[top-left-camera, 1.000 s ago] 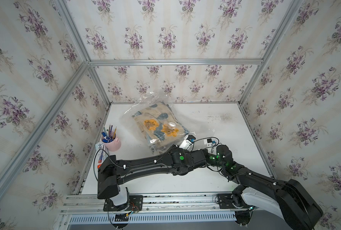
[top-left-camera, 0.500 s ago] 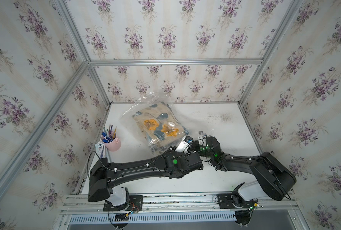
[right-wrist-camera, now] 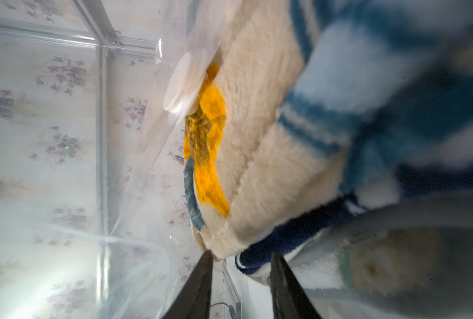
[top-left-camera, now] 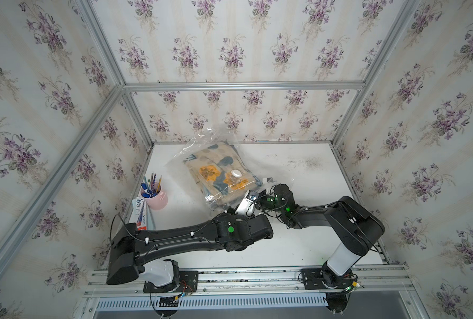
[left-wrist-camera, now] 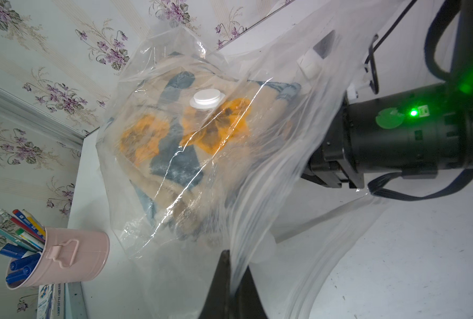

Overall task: Take the blanket out of the vacuum bag
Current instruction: Take out the blanket from the vacuum bag.

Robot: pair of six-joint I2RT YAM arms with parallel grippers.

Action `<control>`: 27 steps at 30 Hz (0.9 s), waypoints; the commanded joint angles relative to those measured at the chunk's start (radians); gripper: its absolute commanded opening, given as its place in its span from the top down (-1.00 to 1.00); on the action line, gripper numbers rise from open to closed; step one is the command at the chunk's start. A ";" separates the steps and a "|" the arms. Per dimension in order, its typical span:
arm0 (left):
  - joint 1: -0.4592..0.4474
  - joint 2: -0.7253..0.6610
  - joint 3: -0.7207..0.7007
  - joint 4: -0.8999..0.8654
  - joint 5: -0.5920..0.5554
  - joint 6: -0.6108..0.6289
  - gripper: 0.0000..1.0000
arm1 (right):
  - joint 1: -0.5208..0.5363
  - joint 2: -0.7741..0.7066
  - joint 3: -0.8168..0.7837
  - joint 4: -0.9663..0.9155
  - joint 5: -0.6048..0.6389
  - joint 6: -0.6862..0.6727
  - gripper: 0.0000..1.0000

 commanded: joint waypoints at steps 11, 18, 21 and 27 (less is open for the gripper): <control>0.000 0.007 -0.023 0.031 0.014 -0.039 0.94 | 0.013 0.075 0.045 0.063 0.035 0.027 0.20; -0.001 0.002 -0.038 0.036 0.019 -0.034 0.94 | 0.014 0.070 0.069 0.034 0.038 -0.002 0.21; -0.001 0.002 -0.038 0.027 0.016 -0.041 0.94 | 0.014 0.062 0.092 0.011 0.043 -0.020 0.22; -0.001 -0.005 -0.045 0.020 0.006 -0.046 0.93 | 0.015 0.041 0.141 -0.090 0.072 -0.076 0.23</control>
